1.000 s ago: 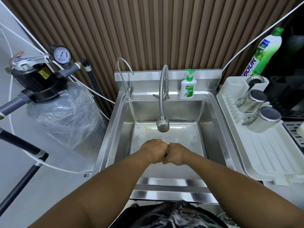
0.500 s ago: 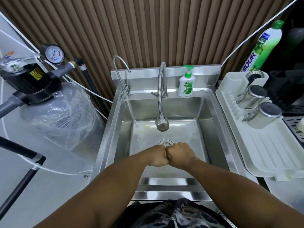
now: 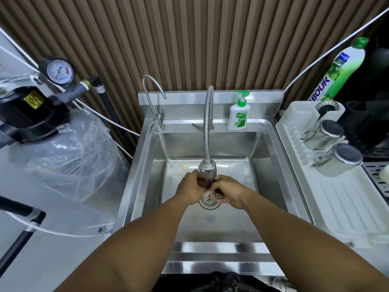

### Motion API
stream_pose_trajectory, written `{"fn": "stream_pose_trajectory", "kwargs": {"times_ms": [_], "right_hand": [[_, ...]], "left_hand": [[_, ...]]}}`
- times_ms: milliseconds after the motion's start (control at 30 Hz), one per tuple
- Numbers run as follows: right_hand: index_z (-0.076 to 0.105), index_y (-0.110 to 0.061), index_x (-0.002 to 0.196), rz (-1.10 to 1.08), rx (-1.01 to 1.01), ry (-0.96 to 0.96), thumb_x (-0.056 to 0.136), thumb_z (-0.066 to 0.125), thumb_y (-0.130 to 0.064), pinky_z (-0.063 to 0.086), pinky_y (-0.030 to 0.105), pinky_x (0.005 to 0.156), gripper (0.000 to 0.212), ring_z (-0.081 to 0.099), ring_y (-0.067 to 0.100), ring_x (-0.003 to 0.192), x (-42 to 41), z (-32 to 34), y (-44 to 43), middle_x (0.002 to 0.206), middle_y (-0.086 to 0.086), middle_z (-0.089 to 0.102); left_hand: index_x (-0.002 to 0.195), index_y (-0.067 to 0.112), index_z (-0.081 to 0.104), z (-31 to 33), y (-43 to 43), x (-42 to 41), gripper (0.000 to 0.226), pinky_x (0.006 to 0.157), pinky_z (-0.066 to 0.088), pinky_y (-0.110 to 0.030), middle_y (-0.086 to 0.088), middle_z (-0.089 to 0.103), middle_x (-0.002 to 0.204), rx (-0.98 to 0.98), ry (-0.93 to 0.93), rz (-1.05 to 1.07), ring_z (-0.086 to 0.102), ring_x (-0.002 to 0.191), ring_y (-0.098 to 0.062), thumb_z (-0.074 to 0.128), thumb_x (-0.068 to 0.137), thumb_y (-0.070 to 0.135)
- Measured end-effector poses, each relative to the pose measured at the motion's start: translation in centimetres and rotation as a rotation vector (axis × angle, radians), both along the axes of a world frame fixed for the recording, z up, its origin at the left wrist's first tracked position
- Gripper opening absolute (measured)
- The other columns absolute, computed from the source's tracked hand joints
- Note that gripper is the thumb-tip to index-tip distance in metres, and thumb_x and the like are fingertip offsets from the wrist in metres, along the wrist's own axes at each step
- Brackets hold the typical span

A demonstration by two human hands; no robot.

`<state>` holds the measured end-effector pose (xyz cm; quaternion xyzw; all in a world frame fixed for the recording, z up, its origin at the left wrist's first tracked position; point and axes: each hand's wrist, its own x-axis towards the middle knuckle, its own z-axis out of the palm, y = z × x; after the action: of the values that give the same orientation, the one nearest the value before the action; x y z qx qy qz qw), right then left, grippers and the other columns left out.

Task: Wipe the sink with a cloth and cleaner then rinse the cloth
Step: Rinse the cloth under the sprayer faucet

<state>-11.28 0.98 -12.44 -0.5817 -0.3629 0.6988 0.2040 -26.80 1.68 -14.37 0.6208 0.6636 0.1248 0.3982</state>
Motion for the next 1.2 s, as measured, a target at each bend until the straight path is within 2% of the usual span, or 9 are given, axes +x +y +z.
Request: {"fn": "stream_pose_trajectory", "kwargs": {"times_ms": [100,267,433,600,767,933,1033,1100,1200], "right_hand": [[0.065,-0.011,0.098,-0.177,-0.103,0.09,0.09,0.049,-0.007,0.047,0.035,0.076,0.019,0.058,0.017,0.067,-0.1,-0.5,1.0,0.089,0.01,0.063],[0.062,-0.006,0.1,-0.374,-0.19,0.151,0.096,0.044,-0.022,0.046,0.034,0.062,0.024,0.059,0.023,0.061,0.4,-1.5,2.1,0.088,0.015,0.066],[0.068,-0.005,0.113,-0.263,-0.196,0.158,0.1,0.041,-0.01,0.05,0.031,0.066,0.03,0.065,0.023,0.083,1.6,-2.4,2.1,0.095,0.014,0.072],[0.062,-0.004,0.115,-0.062,-0.318,0.227,0.087,0.044,-0.009,0.056,0.036,0.078,0.034,0.067,0.03,0.095,2.8,-2.2,2.5,0.105,0.017,0.069],[0.071,-0.006,0.097,-0.018,-0.346,0.225,0.09,0.053,-0.028,0.057,0.035,0.074,0.03,0.064,0.033,0.093,0.7,-1.3,2.8,0.097,0.015,0.064],[0.066,0.0,0.112,-0.113,-0.297,0.268,0.095,0.061,-0.02,0.059,0.032,0.07,0.027,0.07,0.027,0.081,-0.8,-2.5,2.9,0.096,0.018,0.072],[0.062,0.001,0.122,-0.118,-0.298,0.319,0.095,0.064,-0.021,0.056,0.028,0.063,0.035,0.067,0.026,0.082,-1.0,-2.7,2.4,0.099,0.017,0.071],[0.06,0.001,0.128,-0.153,-0.302,0.34,0.092,0.065,-0.02,0.054,0.028,0.056,0.041,0.065,0.025,0.08,-0.7,-3.3,2.2,0.103,0.017,0.068],[0.061,-0.004,0.132,-0.185,-0.317,0.379,0.09,0.062,-0.016,0.053,0.028,0.055,0.044,0.063,0.024,0.079,-0.2,-3.8,1.9,0.118,0.022,0.065]], "left_hand": [[0.098,0.015,0.071,1.0,0.4,0.4,0.025,0.074,0.052,-0.033,-0.009,0.069,0.093,0.019,-0.059,0.06,0.066,0.084,-0.028,0.074,0.074,0.02],[0.106,0.013,0.067,0.1,0.8,1.0,0.022,0.074,0.045,-0.027,0.001,0.066,0.092,-0.016,-0.148,0.102,0.061,0.086,-0.02,0.066,0.085,0.008],[0.101,0.014,0.066,-0.7,1.4,1.5,0.023,0.073,0.045,-0.025,-0.001,0.066,0.093,-0.039,-0.177,0.093,0.062,0.087,-0.02,0.067,0.082,0.002],[0.112,0.008,0.064,-1.3,1.4,1.1,0.032,0.078,0.044,-0.023,-0.003,0.064,0.1,-0.047,-0.183,-0.06,0.058,0.093,-0.018,0.052,0.086,-0.007],[0.111,0.016,0.06,-1.1,1.7,0.5,0.038,0.082,0.046,-0.026,-0.002,0.063,0.104,-0.06,-0.181,-0.112,0.06,0.099,-0.019,0.053,0.081,-0.006],[0.104,0.027,0.056,-1.6,2.5,-1.4,0.043,0.087,0.056,-0.04,-0.004,0.059,0.11,-0.071,-0.161,-0.169,0.062,0.104,-0.026,0.061,0.061,0.022],[0.126,0.027,0.045,-0.8,3.6,-3.0,0.055,0.07,0.053,-0.028,-0.001,0.06,0.114,-0.22,-0.241,-0.209,0.062,0.098,-0.022,0.062,0.08,0.0],[0.134,0.029,0.042,-0.6,5.3,-4.2,0.061,0.069,0.051,-0.029,-0.003,0.06,0.126,-0.308,-0.32,-0.136,0.062,0.099,-0.021,0.055,0.085,-0.006],[0.135,0.024,0.05,0.3,9.2,-4.9,0.052,0.085,0.054,-0.036,-0.002,0.059,0.131,-0.282,-0.445,0.186,0.059,0.11,-0.02,0.051,0.091,-0.005]]}}
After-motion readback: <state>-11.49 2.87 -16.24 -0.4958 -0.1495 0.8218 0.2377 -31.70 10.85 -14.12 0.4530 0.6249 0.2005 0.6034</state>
